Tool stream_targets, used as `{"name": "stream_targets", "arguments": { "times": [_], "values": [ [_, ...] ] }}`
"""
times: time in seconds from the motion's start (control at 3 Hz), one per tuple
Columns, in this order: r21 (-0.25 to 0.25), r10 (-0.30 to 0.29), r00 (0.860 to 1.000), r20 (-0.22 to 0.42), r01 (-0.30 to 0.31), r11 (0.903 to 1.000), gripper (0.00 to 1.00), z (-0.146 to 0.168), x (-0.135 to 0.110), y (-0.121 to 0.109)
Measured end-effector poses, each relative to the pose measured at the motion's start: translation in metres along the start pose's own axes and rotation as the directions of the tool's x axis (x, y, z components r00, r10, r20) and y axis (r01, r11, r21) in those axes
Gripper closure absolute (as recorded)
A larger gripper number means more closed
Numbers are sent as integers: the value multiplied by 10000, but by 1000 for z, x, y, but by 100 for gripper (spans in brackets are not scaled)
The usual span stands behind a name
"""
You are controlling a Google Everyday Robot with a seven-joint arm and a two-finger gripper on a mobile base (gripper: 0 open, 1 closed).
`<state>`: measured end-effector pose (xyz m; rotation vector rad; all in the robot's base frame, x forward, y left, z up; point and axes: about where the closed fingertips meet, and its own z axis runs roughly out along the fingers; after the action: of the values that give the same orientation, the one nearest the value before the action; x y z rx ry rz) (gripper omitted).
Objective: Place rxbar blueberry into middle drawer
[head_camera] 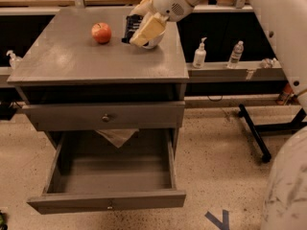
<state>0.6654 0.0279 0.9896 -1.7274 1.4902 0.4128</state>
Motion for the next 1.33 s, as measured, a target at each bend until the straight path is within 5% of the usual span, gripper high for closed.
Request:
{"name": "stream_targets", "arguments": {
  "times": [0.67,1.33],
  "values": [
    [156,136,9992,386,-142,9998,100,20,14,16],
    [1354,28,9891,1473,-230,9905,100,23,15,68]
  ]
}}
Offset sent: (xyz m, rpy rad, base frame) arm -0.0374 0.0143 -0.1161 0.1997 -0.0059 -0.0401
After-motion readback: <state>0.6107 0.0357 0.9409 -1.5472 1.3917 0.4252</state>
